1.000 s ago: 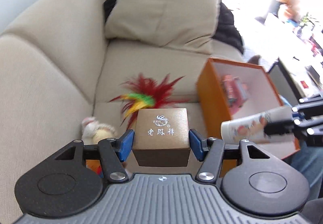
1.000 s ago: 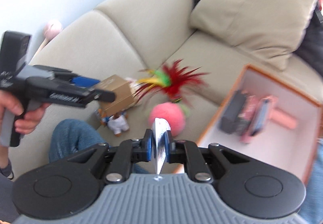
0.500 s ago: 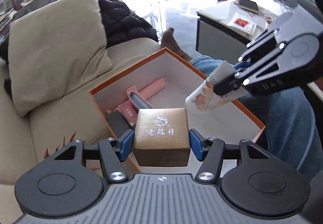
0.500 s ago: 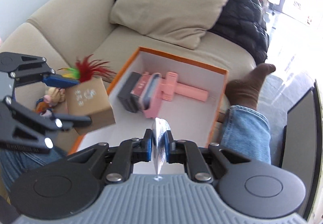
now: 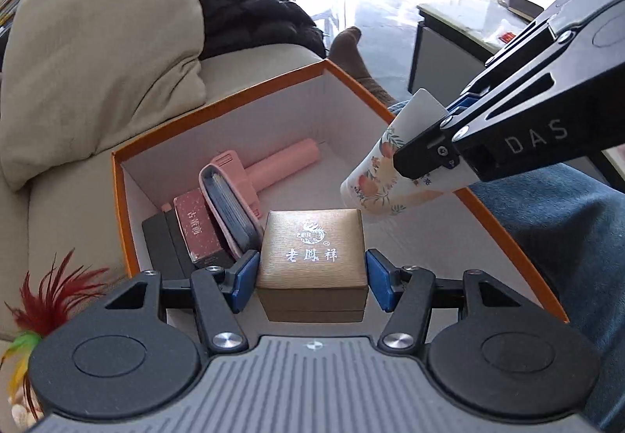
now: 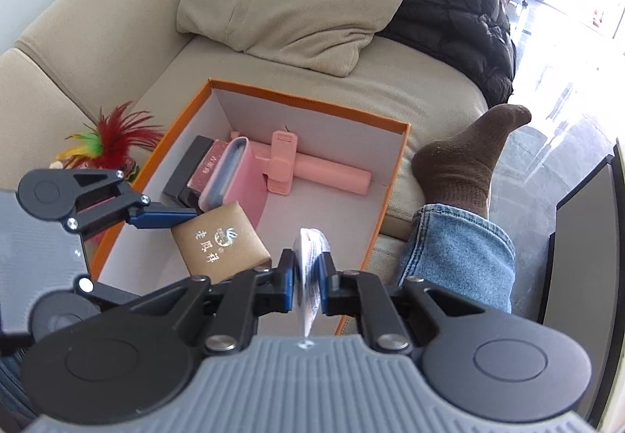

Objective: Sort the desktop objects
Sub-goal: 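Carry the brown box with the left tool while the right carries the tube to the shoebox, then lower the brown box into the shoebox and open the left tool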

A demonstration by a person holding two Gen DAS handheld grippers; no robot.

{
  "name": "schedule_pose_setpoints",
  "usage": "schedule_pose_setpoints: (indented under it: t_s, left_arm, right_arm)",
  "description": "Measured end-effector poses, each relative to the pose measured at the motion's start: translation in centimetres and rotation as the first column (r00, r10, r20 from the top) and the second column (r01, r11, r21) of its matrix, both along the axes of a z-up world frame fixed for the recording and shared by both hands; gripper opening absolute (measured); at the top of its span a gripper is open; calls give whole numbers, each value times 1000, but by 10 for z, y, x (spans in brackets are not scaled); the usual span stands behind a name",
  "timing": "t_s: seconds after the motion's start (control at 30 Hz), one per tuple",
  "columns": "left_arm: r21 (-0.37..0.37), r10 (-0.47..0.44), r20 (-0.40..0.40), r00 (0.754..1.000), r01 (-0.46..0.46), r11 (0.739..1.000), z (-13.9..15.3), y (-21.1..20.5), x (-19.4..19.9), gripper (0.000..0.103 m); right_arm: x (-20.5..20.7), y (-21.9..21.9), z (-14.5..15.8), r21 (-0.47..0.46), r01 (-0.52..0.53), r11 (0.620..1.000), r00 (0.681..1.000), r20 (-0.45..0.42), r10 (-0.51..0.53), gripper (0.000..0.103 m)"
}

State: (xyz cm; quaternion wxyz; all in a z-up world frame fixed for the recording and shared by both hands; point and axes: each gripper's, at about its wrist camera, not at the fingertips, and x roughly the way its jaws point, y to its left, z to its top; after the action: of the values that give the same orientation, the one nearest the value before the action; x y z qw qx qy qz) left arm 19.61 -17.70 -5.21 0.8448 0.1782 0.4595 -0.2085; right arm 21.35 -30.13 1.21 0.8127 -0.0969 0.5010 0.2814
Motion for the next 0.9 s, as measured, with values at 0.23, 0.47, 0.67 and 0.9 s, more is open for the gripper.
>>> schedule_pose_setpoints:
  t_s: [0.23,0.47,0.67,0.9]
  left_arm:
    - [-31,129,-24,991,-130,991,-30,-1,10,68]
    - [-61,186,-75,980,-191,980,-50,-4,24,68]
    - [-88,165,-151,975,-180,980,-50,6,25,68]
    - [-134,106,-206,973,-135,982,-28,19,12,69]
  right_arm:
    - [7,10,-11,-34,-28,999,1000,-11,27,13]
    - [10,12,-14,-62,-25,998,1000,-4,24,13]
    - [9,10,-15,-63,-18,998,1000,-9,18,13]
    - [-1,10,-9,-74,-25,997,1000,0,25,13]
